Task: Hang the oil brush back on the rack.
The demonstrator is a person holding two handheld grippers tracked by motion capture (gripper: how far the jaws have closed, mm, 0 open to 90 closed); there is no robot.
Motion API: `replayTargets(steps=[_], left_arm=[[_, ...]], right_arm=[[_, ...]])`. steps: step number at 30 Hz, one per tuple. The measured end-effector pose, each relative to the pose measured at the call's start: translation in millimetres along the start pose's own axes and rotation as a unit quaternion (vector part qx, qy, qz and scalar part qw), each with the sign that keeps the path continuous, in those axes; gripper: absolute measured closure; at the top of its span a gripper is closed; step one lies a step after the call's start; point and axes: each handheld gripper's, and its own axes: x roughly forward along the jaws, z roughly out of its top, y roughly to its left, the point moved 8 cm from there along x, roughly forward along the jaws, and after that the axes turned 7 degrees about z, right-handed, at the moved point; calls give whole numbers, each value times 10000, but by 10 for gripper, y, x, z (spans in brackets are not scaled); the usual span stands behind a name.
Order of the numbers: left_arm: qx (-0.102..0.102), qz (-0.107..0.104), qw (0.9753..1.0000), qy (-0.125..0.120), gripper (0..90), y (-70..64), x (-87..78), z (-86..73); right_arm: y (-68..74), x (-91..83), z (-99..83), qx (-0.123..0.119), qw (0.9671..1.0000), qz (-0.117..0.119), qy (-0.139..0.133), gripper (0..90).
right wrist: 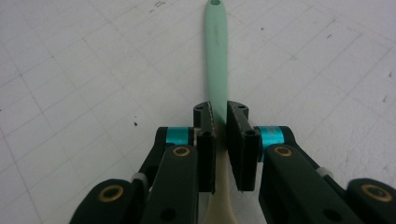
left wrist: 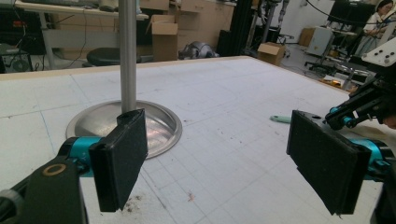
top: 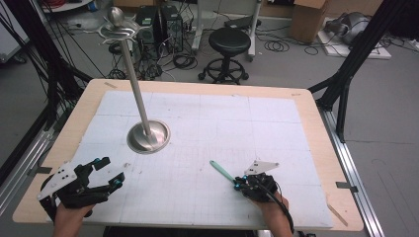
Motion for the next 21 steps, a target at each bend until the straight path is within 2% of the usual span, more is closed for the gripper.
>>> replayTargets(steps=[7,12,16,17,18,19,20,21], left_arm=[[12,-16,10000,4,210,-4,2,0],[13,-29,10000,27,209,-4,5,-5],[-4,-112,9999,33,209,-23,7,-2],[-4,-112,9999,33,209,-23,7,-2],[-63,-225,9997,22,210,-60,15,9],[-63,-225,9997,22,216,-60,15,9],[-128,-512,9986,19,252,-132,18,28],[-106,-635,9979,35,259,-174,23,40]], right_arm=[[-7,-41,-2,105,9999,62,-88,833],[6,-111,38,221,9986,241,-410,832],[50,-165,107,188,9963,401,-734,831],[50,-165,107,188,9963,401,-734,831],[84,-195,147,165,9946,485,-898,831],[92,-205,161,127,9941,508,-946,831],[113,-218,183,99,9929,575,-1033,830],[127,-226,195,100,9924,599,-1074,830]])
